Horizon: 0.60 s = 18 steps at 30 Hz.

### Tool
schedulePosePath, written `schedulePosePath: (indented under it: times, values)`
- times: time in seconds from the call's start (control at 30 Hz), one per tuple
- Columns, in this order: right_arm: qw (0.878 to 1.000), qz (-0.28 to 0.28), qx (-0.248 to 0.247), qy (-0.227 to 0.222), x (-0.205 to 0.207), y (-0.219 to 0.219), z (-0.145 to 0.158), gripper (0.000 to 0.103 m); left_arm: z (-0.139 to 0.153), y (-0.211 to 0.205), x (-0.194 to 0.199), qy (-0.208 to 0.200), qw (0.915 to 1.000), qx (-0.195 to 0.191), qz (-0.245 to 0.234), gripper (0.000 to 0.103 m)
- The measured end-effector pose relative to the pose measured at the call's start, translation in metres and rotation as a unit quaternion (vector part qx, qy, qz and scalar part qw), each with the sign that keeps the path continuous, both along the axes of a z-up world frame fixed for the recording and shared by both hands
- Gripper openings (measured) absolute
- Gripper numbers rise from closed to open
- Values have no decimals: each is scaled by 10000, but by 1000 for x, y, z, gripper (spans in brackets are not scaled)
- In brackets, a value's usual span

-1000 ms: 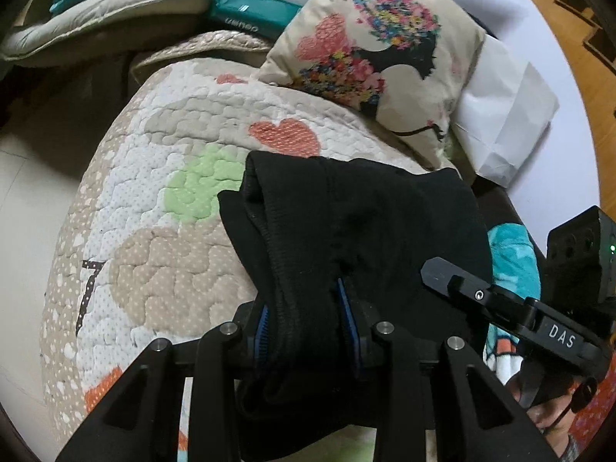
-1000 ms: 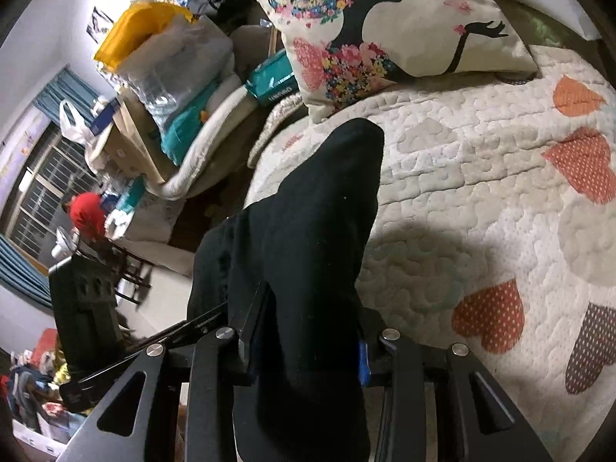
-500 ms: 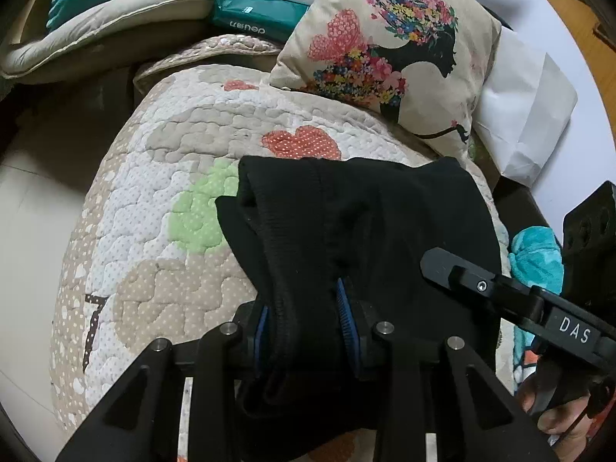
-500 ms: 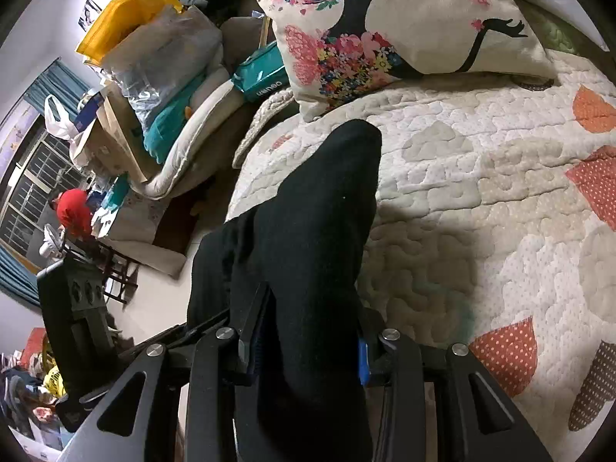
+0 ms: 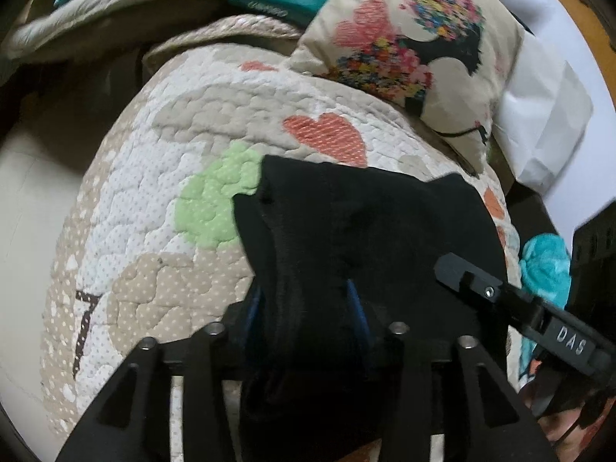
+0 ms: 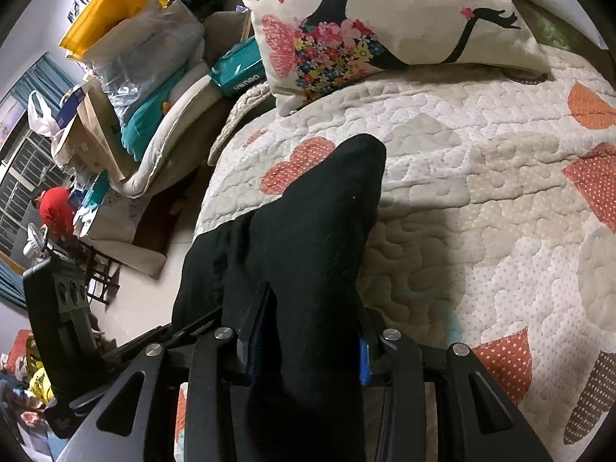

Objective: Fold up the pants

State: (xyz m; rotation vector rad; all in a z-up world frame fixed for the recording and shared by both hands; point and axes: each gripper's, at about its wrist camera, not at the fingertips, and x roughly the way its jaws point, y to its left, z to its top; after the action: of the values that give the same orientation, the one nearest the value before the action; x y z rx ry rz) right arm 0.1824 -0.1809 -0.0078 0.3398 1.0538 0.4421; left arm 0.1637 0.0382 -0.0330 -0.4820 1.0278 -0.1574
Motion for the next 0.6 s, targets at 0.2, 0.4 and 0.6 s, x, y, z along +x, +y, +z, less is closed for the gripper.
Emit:
schedulePosePath:
  times: [0.2, 0.4, 0.6]
  values:
    - [9995, -240, -195, 5, 0, -8, -6, 59, -10, 20, 3, 217, 9971, -697, 228, 61]
    - [9979, -608, -240, 30, -6, -31, -2, 67, -13, 31, 0, 410, 9926, -1070, 413, 63]
    - [9965, -704, -439, -39, -23, -41, 9, 68, -14, 36, -6, 534, 9917, -1066, 486, 63]
